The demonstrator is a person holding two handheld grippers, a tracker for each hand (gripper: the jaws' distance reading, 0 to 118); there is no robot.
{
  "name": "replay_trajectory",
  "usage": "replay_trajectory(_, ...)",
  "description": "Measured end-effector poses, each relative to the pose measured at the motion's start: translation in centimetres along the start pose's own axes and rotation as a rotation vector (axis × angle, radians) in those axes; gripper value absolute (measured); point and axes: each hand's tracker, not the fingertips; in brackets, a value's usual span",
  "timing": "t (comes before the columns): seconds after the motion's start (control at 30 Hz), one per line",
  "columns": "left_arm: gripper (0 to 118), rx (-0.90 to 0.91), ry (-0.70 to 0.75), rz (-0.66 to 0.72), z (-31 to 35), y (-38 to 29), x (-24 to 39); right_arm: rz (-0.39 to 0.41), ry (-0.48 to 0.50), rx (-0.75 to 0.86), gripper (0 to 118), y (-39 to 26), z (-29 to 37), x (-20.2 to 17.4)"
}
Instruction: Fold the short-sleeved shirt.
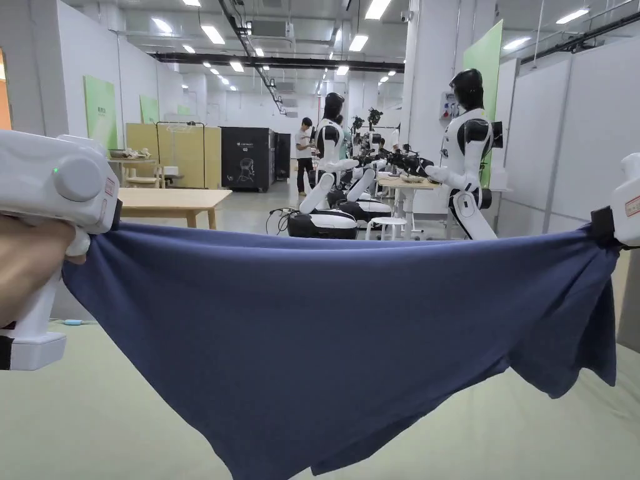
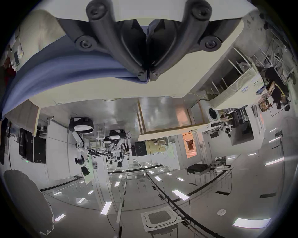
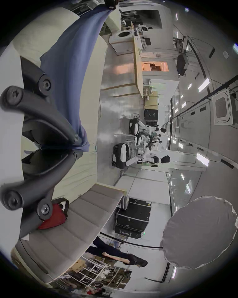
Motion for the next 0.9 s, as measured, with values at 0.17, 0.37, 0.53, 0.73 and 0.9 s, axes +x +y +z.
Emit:
replay_trajectory(0.17,0,-0.057,0.01,-0.024,-2.4,-3.6,1.6,0.0,0.0,-0.081,4,-4.3,-2.4,-0.3)
replay_trajectory(0.37,0,-0.202,-0.087,-0.056,-1.6,-14.0,1.9,-0.034,0.087,-0.204,4,-17.1,-0.3,0.2)
replay_trajectory(0.53,0,-0.288,-0.133,-0.107,4.0,-24.7,0.6,-0.151,0.12,-0.333,4,-29.4,5.1,2.0)
replay_trajectory(0.73,0,-0.391,-0.184,-0.038,10.1,-34.3,-2.5,-0.161,0.132,-0.401,4,-38.2,12.3,3.1)
replay_trajectory(0.9,0,-0.414,-0.191,-0.012,13.9,-37.7,-5.0,-0.112,0.124,-0.395,4,-40.4,17.1,3.3)
